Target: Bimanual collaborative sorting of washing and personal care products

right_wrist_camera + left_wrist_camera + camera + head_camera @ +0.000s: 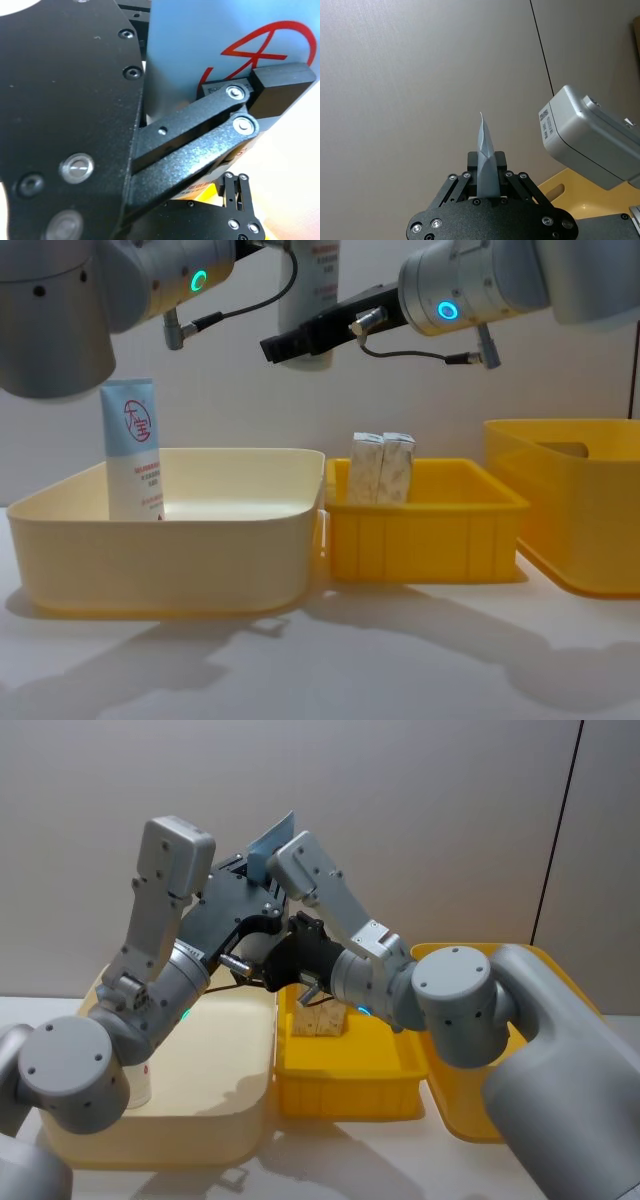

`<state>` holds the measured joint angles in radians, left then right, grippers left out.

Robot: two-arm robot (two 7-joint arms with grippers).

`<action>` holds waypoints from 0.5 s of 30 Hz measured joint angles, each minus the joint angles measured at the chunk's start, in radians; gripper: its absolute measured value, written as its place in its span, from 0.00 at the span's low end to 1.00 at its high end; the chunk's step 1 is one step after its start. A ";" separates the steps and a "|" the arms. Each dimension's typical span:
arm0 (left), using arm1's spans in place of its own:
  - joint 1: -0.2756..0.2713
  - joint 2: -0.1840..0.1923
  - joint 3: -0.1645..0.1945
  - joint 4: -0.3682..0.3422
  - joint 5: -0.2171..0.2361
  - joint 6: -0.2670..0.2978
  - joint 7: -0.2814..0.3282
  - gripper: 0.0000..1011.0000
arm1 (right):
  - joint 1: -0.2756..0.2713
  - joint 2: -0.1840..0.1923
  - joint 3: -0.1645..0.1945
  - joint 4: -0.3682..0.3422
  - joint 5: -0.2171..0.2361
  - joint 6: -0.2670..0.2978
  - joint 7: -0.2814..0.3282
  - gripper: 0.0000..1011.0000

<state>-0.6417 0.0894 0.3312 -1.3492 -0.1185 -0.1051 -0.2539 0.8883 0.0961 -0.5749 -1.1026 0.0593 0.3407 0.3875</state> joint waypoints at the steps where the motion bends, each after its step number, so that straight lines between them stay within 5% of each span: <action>1: 0.000 0.000 0.000 -0.001 0.000 0.000 0.000 0.20 | 0.000 -0.001 0.001 0.000 -0.001 0.000 -0.002 0.91; 10: 0.005 -0.001 -0.002 -0.007 0.005 0.004 0.001 0.20 | -0.001 -0.008 0.006 0.004 -0.005 -0.007 -0.015 0.69; 15: 0.006 -0.002 -0.003 -0.009 0.006 0.005 0.001 0.20 | -0.001 -0.010 0.007 0.005 -0.007 -0.008 -0.018 0.65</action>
<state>-0.6358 0.0877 0.3284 -1.3581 -0.1122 -0.1000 -0.2526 0.8869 0.0866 -0.5679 -1.0975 0.0527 0.3329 0.3696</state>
